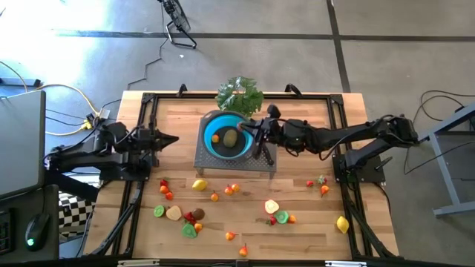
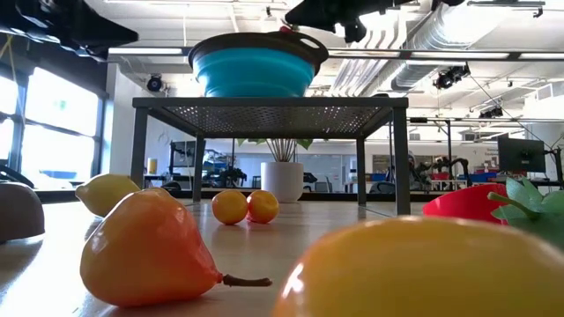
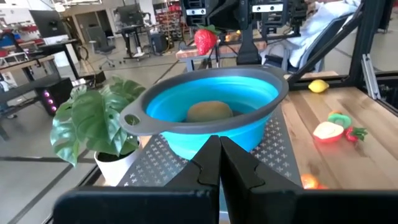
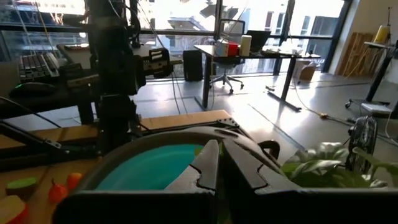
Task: Pick & Place Fruit
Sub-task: Put the strawberry into the blue strainer bowl on to the shelf
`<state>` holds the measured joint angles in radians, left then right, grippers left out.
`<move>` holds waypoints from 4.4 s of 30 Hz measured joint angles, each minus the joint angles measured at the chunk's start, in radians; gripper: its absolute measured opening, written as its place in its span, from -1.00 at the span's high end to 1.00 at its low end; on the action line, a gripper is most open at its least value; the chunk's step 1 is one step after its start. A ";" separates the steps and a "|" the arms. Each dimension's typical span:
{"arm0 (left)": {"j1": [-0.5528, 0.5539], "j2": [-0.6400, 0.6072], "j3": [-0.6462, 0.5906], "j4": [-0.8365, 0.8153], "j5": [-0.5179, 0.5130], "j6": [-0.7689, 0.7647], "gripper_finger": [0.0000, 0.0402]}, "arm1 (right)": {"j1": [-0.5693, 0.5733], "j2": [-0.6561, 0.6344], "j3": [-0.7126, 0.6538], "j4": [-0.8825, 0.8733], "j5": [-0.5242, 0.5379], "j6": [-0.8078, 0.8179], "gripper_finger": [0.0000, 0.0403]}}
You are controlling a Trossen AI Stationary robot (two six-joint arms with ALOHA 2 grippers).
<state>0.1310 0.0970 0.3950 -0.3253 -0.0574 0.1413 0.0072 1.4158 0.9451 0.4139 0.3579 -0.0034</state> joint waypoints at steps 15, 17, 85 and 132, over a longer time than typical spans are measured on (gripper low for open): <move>0.000 0.000 0.000 -0.001 0.000 -0.008 1.00 | 0.004 0.111 0.227 -0.407 0.010 0.089 0.98; 0.000 0.000 0.000 -0.005 0.000 -0.009 1.00 | -0.008 0.140 0.280 -0.496 0.004 0.112 0.98; 0.000 -0.001 0.000 -0.067 -0.003 -0.042 1.00 | 0.316 -0.188 0.391 -1.598 -0.159 1.235 0.98; 0.000 0.000 0.000 -0.097 -0.003 -0.044 1.00 | 0.692 0.262 0.366 -1.977 -0.278 2.311 0.98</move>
<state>0.1307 0.0965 0.3946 -0.4221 -0.0608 0.0976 0.6994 1.6783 1.3116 -1.5632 0.0803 2.3073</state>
